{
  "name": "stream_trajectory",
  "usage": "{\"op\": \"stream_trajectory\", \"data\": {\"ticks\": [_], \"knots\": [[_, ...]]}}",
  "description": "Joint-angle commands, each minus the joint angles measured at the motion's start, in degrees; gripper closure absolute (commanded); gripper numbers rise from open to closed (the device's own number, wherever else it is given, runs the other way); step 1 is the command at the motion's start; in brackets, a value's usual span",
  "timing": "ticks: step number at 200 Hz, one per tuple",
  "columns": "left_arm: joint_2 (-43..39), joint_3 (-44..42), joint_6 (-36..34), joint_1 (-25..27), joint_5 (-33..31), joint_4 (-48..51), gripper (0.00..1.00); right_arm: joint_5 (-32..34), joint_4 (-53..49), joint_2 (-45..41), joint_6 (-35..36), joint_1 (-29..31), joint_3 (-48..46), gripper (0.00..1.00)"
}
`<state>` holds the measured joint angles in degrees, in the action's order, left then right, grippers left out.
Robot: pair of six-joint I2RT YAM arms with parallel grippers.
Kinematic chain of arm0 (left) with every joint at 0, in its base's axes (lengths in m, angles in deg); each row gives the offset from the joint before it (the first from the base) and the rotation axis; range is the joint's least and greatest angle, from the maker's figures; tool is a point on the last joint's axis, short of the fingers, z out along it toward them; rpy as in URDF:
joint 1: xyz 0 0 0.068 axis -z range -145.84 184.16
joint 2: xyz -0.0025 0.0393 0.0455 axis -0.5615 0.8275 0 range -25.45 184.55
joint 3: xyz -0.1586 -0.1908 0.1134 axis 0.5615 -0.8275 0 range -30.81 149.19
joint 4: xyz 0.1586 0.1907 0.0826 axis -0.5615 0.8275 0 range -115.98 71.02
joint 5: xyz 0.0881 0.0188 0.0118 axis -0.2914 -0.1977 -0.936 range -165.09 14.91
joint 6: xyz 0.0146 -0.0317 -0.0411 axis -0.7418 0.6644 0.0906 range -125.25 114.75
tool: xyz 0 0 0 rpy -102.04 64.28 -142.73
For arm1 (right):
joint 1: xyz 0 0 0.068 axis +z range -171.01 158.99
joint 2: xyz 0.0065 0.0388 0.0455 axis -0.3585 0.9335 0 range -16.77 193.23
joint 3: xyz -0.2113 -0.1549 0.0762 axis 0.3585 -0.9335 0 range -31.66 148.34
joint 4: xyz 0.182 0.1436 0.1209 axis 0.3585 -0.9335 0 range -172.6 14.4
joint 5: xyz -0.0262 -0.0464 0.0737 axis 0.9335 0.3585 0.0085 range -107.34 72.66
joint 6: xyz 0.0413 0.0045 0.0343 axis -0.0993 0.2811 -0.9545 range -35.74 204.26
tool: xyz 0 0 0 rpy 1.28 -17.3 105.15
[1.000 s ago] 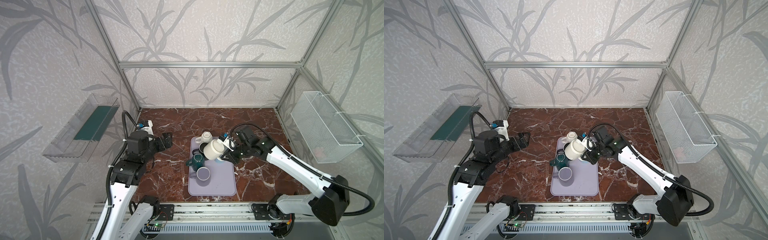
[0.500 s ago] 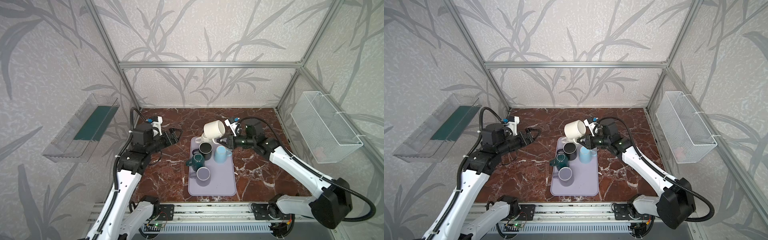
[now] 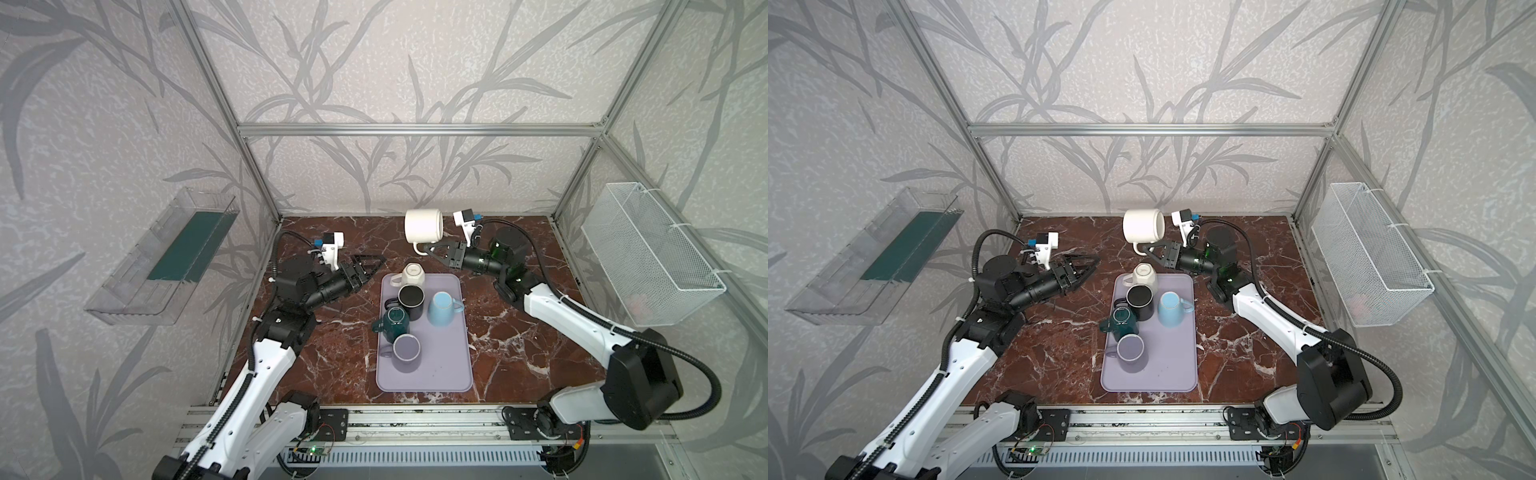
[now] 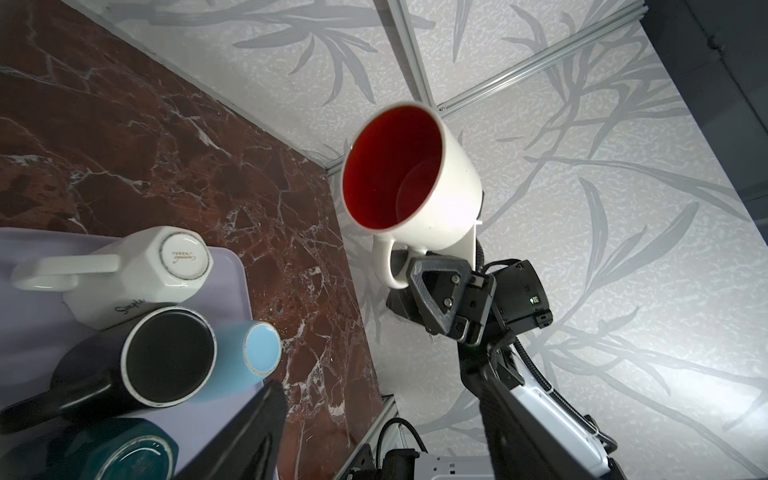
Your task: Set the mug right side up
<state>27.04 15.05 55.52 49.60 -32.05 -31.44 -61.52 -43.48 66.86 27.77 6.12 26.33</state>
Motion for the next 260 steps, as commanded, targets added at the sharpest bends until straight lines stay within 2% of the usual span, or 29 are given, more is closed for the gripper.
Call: {"op": "stream_trajectory", "data": {"ticks": [1, 39, 78, 192, 260], "knots": [[1.81, -0.88, 3.73, 1.47, 1.82, -11.38, 0.25, -3.25, 18.92, 0.62, -8.11, -0.45, 0.79, 1.0], [7.99, -3.17, 9.65, 2.12, 0.96, -25.77, 0.29, -4.19, 23.11, 1.28, -10.78, -0.42, 0.37, 1.0], [14.16, -2.36, 13.72, 3.18, 0.18, -35.81, 0.34, -4.51, 23.85, 1.17, -11.16, -0.4, 0.27, 1.0], [18.81, -0.08, 13.78, 7.64, -3.98, -42.46, 0.45, -3.65, 26.81, 2.93, -12.69, 0.27, -0.52, 1.0], [20.81, 0.8, 14.59, 8.4, -4.4, -45.5, 0.5, -3.89, 26.71, 2.85, -12.34, 1.4, -1.02, 1.0]]}}
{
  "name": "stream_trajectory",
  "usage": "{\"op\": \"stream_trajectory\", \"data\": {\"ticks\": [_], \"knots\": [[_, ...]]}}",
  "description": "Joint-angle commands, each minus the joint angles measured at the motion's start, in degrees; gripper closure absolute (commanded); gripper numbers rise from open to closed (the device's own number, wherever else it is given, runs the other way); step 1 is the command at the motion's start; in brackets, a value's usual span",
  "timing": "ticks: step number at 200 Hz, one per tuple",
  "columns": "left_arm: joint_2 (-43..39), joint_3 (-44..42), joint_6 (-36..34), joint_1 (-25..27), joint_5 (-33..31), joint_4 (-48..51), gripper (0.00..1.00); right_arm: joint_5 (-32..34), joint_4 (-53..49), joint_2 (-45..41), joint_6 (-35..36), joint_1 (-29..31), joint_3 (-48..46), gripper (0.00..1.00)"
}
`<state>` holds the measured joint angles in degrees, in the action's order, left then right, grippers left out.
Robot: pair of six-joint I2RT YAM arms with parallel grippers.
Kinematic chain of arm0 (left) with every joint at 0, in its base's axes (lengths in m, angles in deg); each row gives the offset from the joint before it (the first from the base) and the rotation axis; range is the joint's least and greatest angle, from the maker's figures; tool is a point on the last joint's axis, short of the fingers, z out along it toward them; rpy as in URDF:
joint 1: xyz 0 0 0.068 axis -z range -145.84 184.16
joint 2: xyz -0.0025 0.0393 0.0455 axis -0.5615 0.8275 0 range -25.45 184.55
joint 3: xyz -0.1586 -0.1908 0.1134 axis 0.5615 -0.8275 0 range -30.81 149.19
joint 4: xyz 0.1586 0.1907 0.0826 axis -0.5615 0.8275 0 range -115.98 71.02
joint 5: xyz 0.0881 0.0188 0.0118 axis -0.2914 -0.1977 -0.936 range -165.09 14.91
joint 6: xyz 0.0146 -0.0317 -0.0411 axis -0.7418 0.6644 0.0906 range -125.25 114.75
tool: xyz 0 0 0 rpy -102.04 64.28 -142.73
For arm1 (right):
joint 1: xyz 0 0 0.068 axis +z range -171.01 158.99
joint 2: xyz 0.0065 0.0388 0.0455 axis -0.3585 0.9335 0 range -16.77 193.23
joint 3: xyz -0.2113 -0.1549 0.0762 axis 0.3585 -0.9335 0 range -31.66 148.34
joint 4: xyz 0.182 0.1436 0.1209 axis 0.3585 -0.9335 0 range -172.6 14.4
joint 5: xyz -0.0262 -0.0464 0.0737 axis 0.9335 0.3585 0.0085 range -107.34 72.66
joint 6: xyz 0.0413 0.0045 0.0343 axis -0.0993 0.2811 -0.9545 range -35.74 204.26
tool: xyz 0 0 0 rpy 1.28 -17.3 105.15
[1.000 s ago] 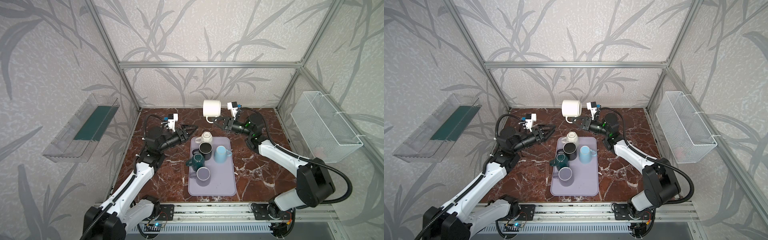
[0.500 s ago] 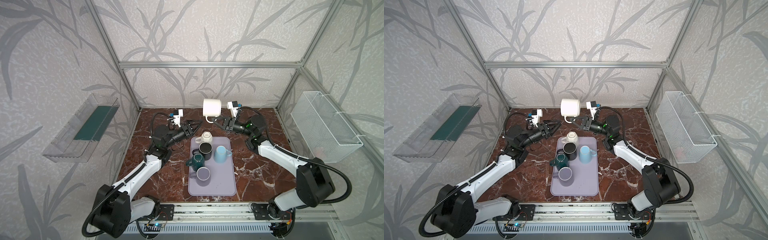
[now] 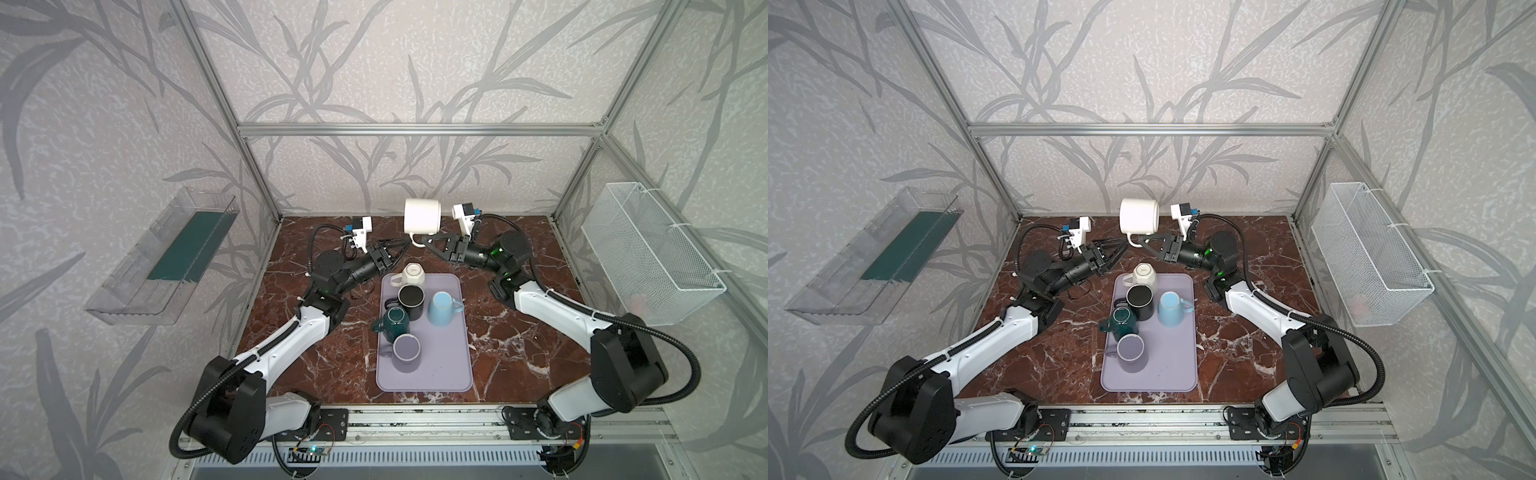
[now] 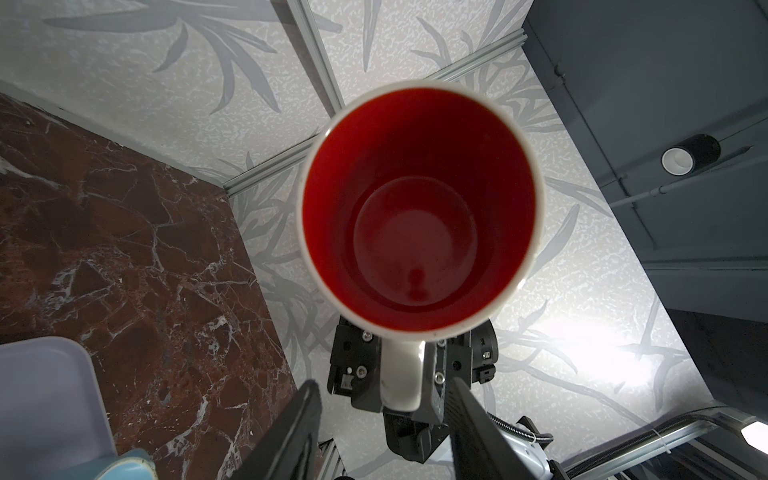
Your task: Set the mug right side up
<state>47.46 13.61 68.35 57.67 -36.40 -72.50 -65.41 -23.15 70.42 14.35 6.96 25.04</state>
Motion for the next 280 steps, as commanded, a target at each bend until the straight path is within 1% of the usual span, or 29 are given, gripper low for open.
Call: {"op": "stream_trajectory", "data": {"ticks": [1, 98, 160, 176, 210, 256, 280], "knots": [[0.4, 2.24, 1.74, 0.36, -0.04, -4.48, 0.5, 0.0, 6.37, -0.71, 1.09, 0.58, 0.26, 1.0], [1.55, 2.76, 2.25, 0.69, 0.14, -5.59, 0.63, 0.35, 7.57, 0.77, 0.38, 1.33, 0.46, 1.0], [1.38, 2.37, 1.81, 0.77, 0.35, -5.08, 0.76, 0.97, 8.44, 1.31, 0.14, 1.33, 0.32, 1.0], [1.28, 2.59, 1.14, 0.81, 0.57, -4.1, 0.79, 0.93, 8.47, 1.4, 0.04, 1.38, 0.29, 1.0], [0.35, 3.68, -2.24, 0.78, 1.47, 1.5, 0.83, 0.36, 8.2, 1.66, 0.04, 1.44, 0.42, 1.0], [-2.13, 4.88, -6.82, 0.83, 1.63, 9.94, 0.82, -0.35, 8.08, 2.18, 0.52, 1.8, 0.42, 1.0], [-2.84, 5.13, -7.33, 0.84, 1.56, 11.01, 0.8, -0.46, 7.67, 2.13, 0.71, 1.86, 0.51, 1.0]]}}
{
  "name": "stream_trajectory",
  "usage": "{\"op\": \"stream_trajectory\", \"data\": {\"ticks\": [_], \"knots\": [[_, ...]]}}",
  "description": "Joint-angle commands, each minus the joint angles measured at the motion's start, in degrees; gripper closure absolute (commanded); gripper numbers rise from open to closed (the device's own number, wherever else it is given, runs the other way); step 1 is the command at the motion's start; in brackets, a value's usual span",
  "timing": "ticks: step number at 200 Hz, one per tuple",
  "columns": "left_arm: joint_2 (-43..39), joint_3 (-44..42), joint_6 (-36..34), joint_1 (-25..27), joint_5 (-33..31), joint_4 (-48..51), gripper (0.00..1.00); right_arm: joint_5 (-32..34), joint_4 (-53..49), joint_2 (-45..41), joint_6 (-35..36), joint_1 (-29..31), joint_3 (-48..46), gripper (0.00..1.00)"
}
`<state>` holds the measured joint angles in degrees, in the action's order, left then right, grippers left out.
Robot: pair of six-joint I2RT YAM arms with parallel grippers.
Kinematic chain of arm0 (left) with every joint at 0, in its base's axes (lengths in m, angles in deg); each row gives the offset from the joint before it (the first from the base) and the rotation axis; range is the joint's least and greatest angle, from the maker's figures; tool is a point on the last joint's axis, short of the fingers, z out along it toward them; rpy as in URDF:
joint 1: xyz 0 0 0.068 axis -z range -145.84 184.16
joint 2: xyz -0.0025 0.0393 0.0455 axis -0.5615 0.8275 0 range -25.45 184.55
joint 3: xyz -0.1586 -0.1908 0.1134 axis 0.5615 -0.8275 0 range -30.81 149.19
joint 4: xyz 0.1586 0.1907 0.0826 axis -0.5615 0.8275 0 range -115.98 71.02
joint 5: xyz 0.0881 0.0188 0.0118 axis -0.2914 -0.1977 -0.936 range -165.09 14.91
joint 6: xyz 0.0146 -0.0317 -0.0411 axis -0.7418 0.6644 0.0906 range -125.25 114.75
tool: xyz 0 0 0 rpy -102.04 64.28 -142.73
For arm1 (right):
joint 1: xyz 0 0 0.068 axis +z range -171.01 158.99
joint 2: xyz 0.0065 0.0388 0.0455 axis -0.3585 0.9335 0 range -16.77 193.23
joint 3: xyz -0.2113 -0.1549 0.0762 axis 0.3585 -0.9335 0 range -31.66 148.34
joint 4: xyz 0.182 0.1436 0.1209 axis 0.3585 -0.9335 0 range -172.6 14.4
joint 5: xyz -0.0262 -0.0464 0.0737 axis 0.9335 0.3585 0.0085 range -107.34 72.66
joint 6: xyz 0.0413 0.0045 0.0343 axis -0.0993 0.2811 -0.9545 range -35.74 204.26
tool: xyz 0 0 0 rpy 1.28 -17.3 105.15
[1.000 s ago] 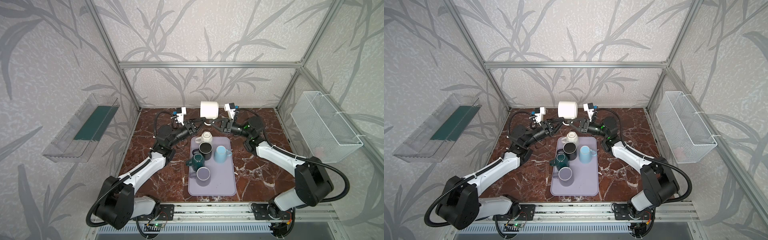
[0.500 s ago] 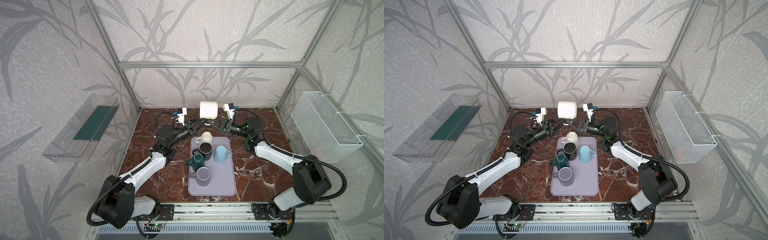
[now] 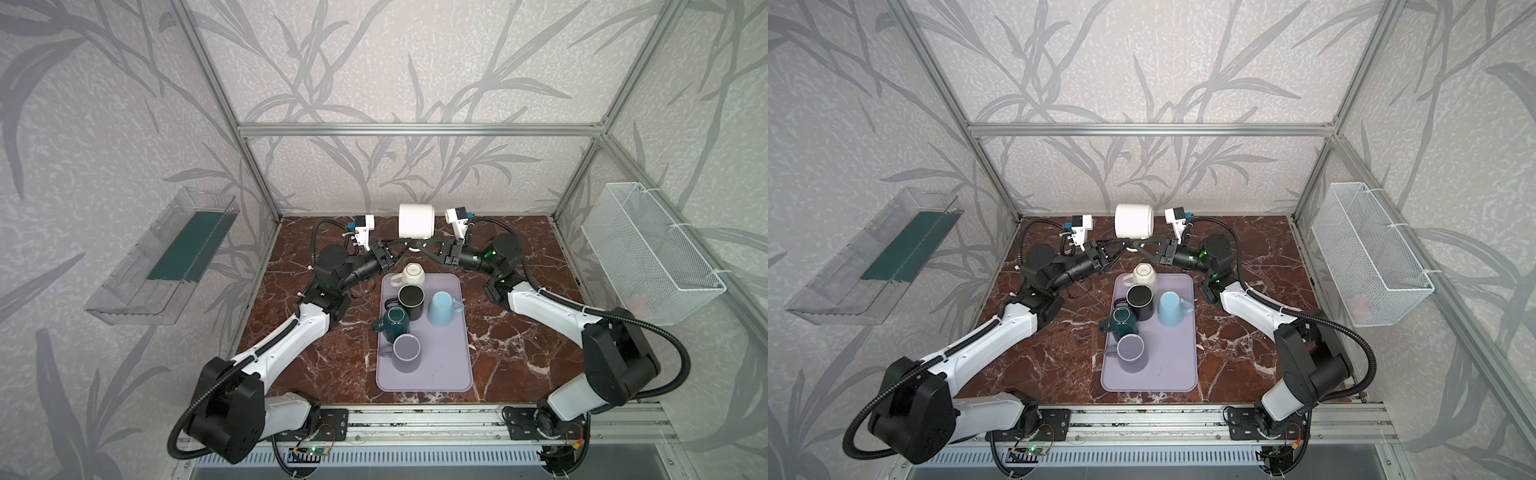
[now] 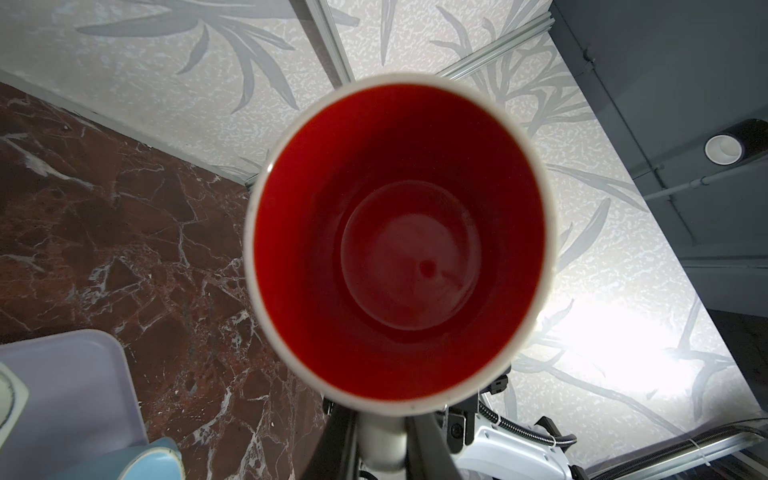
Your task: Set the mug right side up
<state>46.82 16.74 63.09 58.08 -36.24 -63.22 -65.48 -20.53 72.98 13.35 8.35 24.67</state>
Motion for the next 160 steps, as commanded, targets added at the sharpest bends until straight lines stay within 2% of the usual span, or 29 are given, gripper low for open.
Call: {"op": "stream_trajectory", "data": {"ticks": [1, 34, 71, 103, 121, 160], "knots": [[-2.21, 2.01, -2.07, 0.38, 1.4, 1.73, 0.8, -0.43, 5.09, -0.4, 1.73, 0.45, 0.88, 1.0], [-2.24, 1.86, -1.8, 0.42, 1.15, 1.68, 0.76, -0.64, 4.28, -0.62, 2.37, 0.62, 0.89, 1.0], [-2.22, 1.68, -1.29, 0.42, 1.07, 0.96, 0.75, -0.72, 3.73, -0.92, 2.68, 0.87, 0.79, 1.0], [-2.44, 1.75, -1.45, 0.37, 0.59, 1.2, 0.86, -0.9, 3.62, -0.99, 2.79, 0.95, 0.61, 1.0], [-2.52, 1.72, -1.6, 0.36, 0.35, 1.61, 1.0, -1.01, 3.23, -0.99, 2.93, 0.88, 0.62, 1.0], [-2.66, 1.62, -1.89, 0.35, 0.14, 1.73, 1.0, -1.14, 2.79, -0.9, 3.07, 0.89, 0.44, 1.0]]}}
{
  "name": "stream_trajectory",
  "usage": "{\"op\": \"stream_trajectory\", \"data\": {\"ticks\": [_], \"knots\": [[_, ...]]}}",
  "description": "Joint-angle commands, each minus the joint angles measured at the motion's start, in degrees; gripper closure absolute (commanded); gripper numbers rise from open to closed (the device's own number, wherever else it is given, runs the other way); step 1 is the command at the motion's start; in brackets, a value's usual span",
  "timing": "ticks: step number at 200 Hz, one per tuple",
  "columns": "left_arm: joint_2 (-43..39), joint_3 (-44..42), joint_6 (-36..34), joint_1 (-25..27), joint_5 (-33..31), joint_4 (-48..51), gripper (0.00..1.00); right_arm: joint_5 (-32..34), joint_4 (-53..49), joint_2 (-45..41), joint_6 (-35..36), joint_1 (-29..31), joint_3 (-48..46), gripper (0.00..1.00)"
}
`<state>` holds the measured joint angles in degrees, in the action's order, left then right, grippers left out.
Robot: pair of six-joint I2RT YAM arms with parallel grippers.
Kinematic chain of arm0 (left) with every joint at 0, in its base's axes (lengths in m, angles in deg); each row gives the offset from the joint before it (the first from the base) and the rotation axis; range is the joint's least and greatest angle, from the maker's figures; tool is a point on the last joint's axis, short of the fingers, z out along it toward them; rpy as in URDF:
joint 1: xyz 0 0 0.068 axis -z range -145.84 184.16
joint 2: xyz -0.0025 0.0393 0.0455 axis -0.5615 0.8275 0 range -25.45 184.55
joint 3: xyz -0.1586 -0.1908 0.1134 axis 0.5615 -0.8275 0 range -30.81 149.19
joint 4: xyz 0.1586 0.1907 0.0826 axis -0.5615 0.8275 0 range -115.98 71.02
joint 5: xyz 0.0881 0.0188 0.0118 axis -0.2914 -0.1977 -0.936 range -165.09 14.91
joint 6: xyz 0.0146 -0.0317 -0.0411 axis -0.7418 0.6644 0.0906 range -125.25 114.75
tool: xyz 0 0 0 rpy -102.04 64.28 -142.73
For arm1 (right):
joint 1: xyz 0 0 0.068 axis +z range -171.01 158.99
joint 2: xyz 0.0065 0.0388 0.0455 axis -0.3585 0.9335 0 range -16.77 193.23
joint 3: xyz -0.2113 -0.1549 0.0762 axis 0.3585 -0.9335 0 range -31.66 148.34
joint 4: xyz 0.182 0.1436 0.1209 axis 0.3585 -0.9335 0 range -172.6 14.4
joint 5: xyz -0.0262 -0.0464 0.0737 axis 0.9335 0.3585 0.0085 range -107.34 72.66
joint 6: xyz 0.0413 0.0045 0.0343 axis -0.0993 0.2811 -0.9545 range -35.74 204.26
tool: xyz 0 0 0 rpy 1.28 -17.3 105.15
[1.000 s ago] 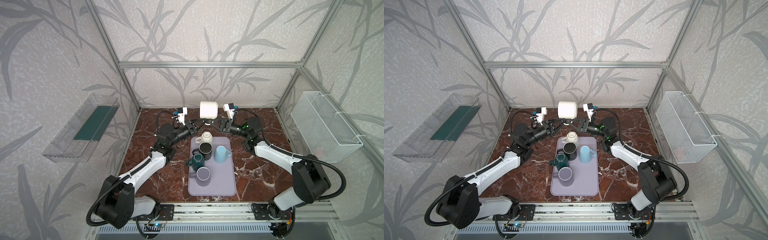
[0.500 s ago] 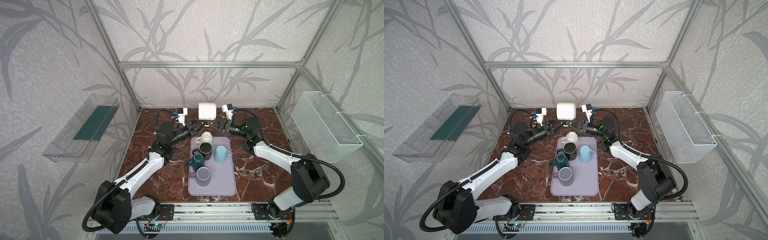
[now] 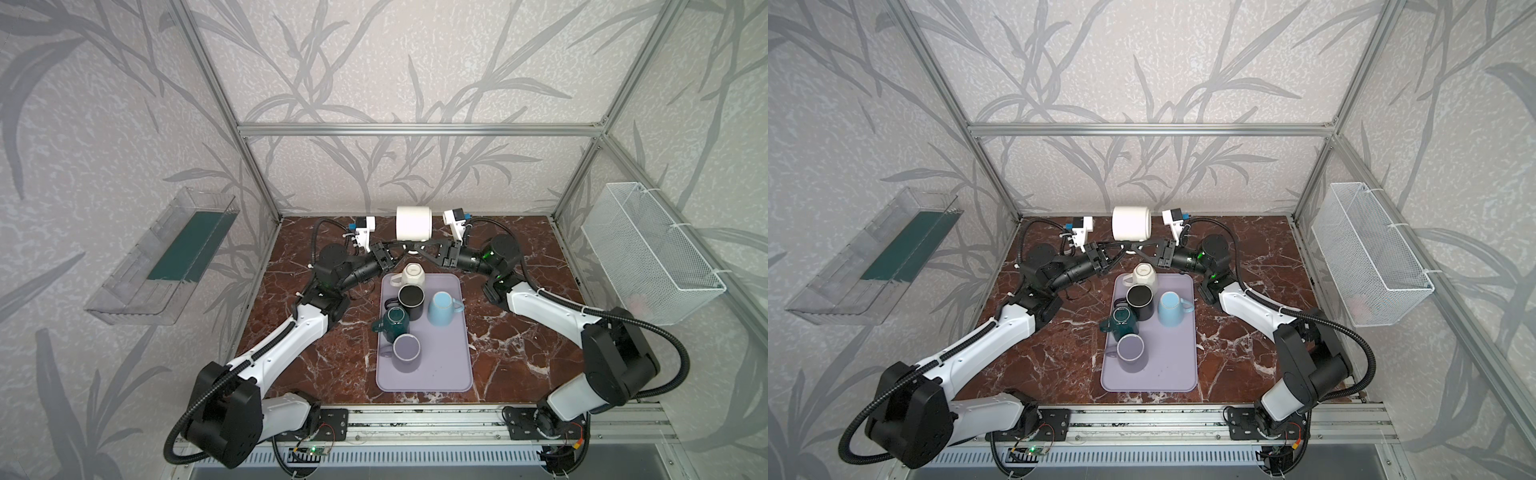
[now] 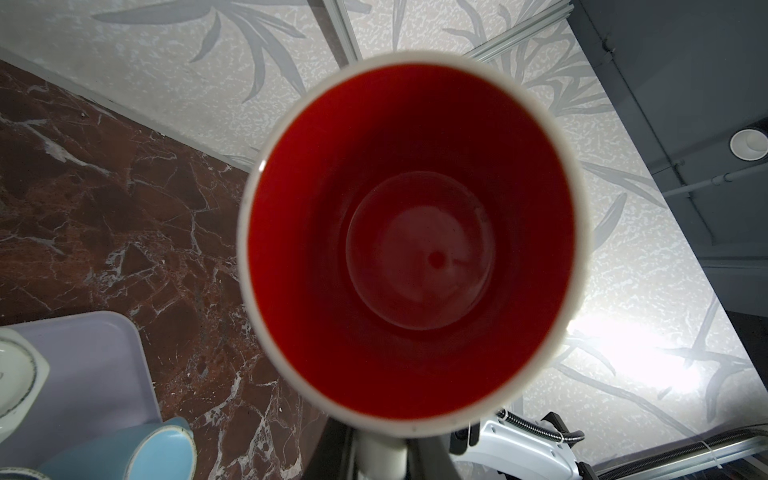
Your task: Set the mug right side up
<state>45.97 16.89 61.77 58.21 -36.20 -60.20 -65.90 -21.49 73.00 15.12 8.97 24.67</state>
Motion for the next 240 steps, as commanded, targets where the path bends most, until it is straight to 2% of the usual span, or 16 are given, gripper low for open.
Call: {"op": "stream_trajectory", "data": {"ticks": [1, 17, 39, 112, 171, 240], "knots": [[-1.81, 1.45, -0.62, 0.25, 0.11, -1.29, 1.0, -0.69, 3.74, -0.92, 1.25, 0.27, 0.44, 1.0], [-2.15, 1.49, -1.27, 0.24, -0.29, -0.3, 1.0, -0.49, 3.64, -0.83, 1.28, 0.27, 0.27, 0.91], [-3.19, 1.74, -2.61, 0.29, -1.49, 1.94, 1.0, -0.34, 3.7, -0.66, 1.21, 0.27, 0.35, 0.85], [-4.97, 1.87, -3.83, 0.24, -2.89, 4.33, 1.0, 0.48, 3.29, -0.39, 1.2, 0.0, -0.63, 0.71], [-5.76, 1.53, -4.0, 0.2, -3.7, 4.95, 1.0, 1.18, 3.14, -0.04, 1.03, -0.47, -2.02, 0.67], [-6.67, 0.47, -5.34, 0.09, -4.52, 8.89, 1.0, 0.68, 4.78, 2.28, -0.85, -0.54, -3.01, 0.69]]}}
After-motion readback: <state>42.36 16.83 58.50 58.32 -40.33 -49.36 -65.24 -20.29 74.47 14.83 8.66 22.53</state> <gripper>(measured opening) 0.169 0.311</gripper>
